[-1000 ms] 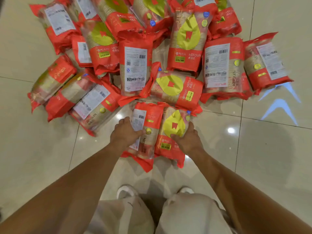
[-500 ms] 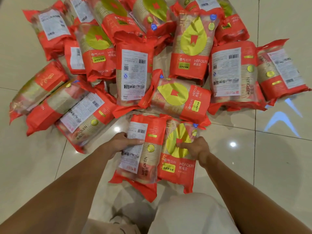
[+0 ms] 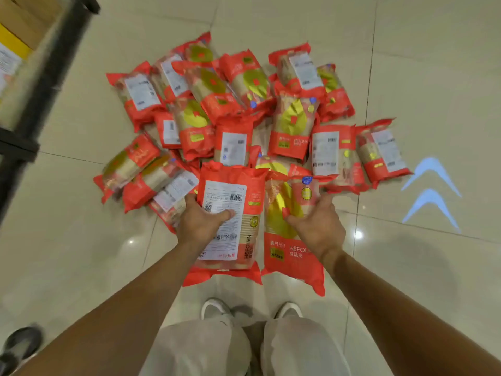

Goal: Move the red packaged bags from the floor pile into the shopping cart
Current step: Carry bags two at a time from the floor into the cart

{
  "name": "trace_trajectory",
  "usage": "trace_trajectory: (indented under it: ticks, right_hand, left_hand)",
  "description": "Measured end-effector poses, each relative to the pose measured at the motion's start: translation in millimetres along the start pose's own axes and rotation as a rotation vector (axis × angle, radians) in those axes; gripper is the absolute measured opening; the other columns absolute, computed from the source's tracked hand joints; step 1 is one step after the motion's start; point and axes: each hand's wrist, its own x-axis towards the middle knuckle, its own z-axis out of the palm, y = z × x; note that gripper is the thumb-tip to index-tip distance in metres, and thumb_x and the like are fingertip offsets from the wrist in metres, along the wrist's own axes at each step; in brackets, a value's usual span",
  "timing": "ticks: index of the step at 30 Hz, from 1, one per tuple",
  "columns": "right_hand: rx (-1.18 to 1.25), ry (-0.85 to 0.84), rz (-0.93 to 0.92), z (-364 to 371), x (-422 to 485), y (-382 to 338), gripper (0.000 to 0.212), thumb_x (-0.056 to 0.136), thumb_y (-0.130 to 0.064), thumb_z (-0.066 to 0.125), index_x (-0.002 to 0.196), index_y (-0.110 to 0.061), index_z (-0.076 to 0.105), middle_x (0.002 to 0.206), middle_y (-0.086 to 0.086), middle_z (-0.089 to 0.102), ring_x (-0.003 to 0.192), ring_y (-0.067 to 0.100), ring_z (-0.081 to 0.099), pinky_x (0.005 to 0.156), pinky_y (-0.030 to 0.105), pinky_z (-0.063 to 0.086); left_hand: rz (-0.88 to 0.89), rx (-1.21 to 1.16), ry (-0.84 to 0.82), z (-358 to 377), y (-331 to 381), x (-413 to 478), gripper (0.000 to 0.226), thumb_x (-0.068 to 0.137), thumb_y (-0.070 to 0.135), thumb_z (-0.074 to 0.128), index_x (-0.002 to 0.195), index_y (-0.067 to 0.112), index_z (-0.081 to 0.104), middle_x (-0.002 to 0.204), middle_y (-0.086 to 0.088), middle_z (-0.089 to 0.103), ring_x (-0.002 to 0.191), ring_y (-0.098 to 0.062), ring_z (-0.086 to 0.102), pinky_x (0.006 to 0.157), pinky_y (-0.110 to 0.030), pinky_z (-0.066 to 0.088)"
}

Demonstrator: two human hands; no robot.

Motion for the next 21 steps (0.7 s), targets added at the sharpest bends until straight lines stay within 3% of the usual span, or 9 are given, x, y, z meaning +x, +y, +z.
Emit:
trace_trajectory:
  ticks: [4, 7, 11, 16, 18, 21]
  right_hand:
    - [-0.06, 0.044, -0.12, -139.5, -75.0, -104.8, 0.076, 0.066, -0.06, 0.079, 0.117, -0.02, 0.04, 0.109, 0.001, 0.062, 0.099, 0.028, 0.063, 0.079, 0.041, 0.051]
    - [-0.048, 0.107, -0.203, -244.4, -134.7, -183.4, 0.076, 0.065, -0.056, 0.08, 0.117, -0.016, 0.041, 0.104, 0.0, 0.056, 0.1, 0.029, 0.062, 0.073, 0.038, 0.047]
    - [0.061, 0.206, -0.294, -357.5, -210.2, -274.6, 0.078, 0.058, -0.065, 0.073, 0.114, -0.019, 0.043, 0.107, 0.001, 0.062, 0.099, 0.029, 0.063, 0.075, 0.04, 0.05]
    - [0.165, 0.351, -0.41, -459.2, -284.0, -351.4, 0.076, 0.06, -0.068, 0.073, 0.112, -0.024, 0.04, 0.111, -0.001, 0.061, 0.103, 0.028, 0.062, 0.079, 0.043, 0.051]
    - [0.195, 0.396, -0.451, -487.3, -302.7, -372.7, 0.079, 0.059, -0.07, 0.072, 0.115, -0.025, 0.039, 0.113, -0.002, 0.061, 0.104, 0.028, 0.063, 0.079, 0.042, 0.052]
    - [0.224, 0.46, -0.51, -517.4, -324.7, -397.6, 0.077, 0.06, -0.071, 0.074, 0.112, -0.026, 0.038, 0.113, -0.003, 0.062, 0.102, 0.027, 0.063, 0.078, 0.042, 0.052]
  left_hand:
    - [0.08, -0.1, 0.073, -114.5, 111.0, -96.7, 0.083, 0.063, 0.049, 0.091, 0.126, 0.026, 0.042, 0.108, 0.015, 0.069, 0.103, -0.019, 0.069, 0.095, -0.043, 0.053]
    - [0.155, -0.164, 0.127, -202.8, 195.3, -168.6, 0.074, 0.067, 0.042, 0.092, 0.12, 0.026, 0.042, 0.097, 0.021, 0.064, 0.097, -0.018, 0.068, 0.089, -0.038, 0.053]
    - [0.273, -0.211, 0.222, -306.8, 295.2, -247.7, 0.072, 0.065, 0.045, 0.091, 0.115, 0.029, 0.042, 0.092, 0.022, 0.063, 0.089, -0.018, 0.07, 0.083, -0.043, 0.058]
    - [0.453, -0.328, 0.305, -404.2, 379.2, -309.9, 0.08, 0.046, 0.064, 0.088, 0.106, 0.039, 0.041, 0.103, 0.012, 0.07, 0.092, -0.019, 0.071, 0.077, -0.053, 0.06]
    - [0.534, -0.363, 0.328, -431.8, 404.9, -333.7, 0.078, 0.045, 0.064, 0.087, 0.103, 0.039, 0.041, 0.104, 0.009, 0.07, 0.09, -0.018, 0.072, 0.069, -0.052, 0.062]
    - [0.626, -0.392, 0.348, -461.5, 430.5, -363.6, 0.083, 0.053, 0.058, 0.09, 0.115, 0.031, 0.042, 0.105, 0.009, 0.07, 0.089, -0.015, 0.071, 0.065, -0.046, 0.063]
